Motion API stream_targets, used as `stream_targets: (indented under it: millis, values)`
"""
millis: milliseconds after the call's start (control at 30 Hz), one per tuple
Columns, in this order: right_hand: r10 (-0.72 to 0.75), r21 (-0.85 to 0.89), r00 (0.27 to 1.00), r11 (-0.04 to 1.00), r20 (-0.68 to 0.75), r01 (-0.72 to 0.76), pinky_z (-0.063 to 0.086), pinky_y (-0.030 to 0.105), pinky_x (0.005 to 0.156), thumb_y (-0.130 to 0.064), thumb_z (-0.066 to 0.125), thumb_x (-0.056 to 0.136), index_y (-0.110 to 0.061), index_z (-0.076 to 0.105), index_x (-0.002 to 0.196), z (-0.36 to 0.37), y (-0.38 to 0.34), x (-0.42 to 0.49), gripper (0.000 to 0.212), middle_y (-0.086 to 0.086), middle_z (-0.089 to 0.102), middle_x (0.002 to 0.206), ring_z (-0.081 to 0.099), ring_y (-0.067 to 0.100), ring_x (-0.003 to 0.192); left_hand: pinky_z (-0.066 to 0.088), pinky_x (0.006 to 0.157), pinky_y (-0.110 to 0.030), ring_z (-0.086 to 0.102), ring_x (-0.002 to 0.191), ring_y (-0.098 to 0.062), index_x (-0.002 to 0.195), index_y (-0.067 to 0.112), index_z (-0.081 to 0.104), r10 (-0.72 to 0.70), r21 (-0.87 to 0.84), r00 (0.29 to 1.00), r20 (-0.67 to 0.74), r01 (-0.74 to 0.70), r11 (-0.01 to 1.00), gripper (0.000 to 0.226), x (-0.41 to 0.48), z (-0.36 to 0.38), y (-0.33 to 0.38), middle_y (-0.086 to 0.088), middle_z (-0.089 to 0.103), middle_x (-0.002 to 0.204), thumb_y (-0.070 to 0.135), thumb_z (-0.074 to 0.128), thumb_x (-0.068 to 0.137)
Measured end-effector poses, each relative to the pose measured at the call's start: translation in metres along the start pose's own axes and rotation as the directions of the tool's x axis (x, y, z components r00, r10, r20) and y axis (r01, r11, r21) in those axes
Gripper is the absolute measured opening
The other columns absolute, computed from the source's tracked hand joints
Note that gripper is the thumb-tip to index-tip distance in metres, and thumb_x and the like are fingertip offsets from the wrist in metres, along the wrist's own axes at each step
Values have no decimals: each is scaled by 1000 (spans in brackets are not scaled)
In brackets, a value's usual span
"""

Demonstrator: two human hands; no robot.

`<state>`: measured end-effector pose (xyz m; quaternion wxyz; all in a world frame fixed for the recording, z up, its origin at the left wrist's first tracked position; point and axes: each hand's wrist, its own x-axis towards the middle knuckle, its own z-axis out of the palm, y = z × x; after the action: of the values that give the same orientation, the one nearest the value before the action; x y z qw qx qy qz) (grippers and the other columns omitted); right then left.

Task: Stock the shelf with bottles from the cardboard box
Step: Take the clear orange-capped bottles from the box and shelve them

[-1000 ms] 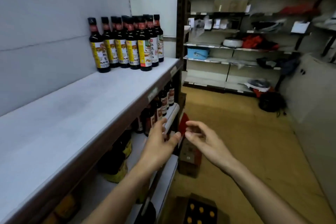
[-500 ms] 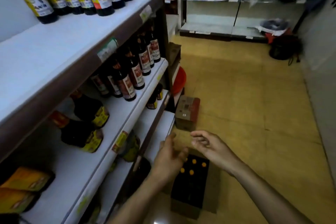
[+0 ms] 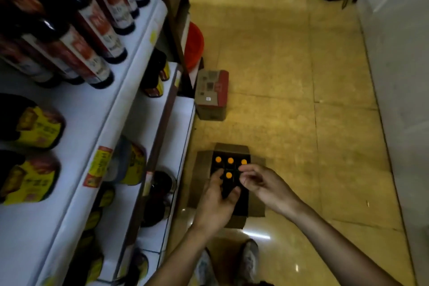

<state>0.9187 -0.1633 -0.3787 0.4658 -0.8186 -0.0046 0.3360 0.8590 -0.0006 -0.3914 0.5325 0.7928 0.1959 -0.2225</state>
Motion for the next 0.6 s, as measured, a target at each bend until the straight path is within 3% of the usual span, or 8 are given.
stream_targets:
  millis: [67, 100, 200, 300, 600]
  values:
    - [29, 1, 999, 1000, -16, -29, 44, 8, 87, -25, 60, 101, -22, 61, 130, 15, 22, 15, 29, -5, 66, 119, 62, 6, 113, 49, 96, -16, 53, 127, -4, 149, 34, 39, -31, -18, 999, 35, 31, 999, 60, 18, 12, -30, 14, 53, 139, 39, 65, 95]
    - [44, 8, 999, 999, -26, -43, 45, 9, 87, -26, 61, 101, -23, 61, 130, 24, 36, 24, 29, -6, 66, 118, 63, 6, 113, 48, 95, -16, 52, 127, -6, 153, 31, 36, -54, -8, 998, 42, 55, 998, 63, 26, 19, -47, 11, 50, 140, 35, 66, 97]
    - [65, 44, 997, 997, -48, -63, 45, 6, 84, -27, 61, 101, -26, 61, 130, 46, 75, 49, 29, -10, 66, 116, 62, 0, 109, 50, 107, -34, 52, 133, -15, 156, 29, 32, -102, 20, 994, 38, 101, 995, 69, 54, 38, -92, 1, 48, 148, 35, 67, 97]
    - [74, 64, 995, 995, -62, -70, 46, 5, 85, -27, 60, 101, -27, 61, 131, 69, 126, 83, 30, -12, 65, 116, 61, -2, 109, 50, 109, -39, 51, 133, -16, 156, 29, 31, -115, 17, 993, 36, 115, 993, 69, 92, 61, -140, -1, 47, 150, 33, 67, 97]
    - [47, 17, 992, 999, -117, -46, 47, 15, 89, -32, 61, 100, -35, 60, 126, 123, 268, 207, 26, -17, 65, 116, 60, 0, 113, 48, 103, -28, 49, 131, -12, 156, 32, 28, -47, 55, 998, 39, 45, 998, 66, 218, 117, -258, 0, 44, 150, 32, 63, 100]
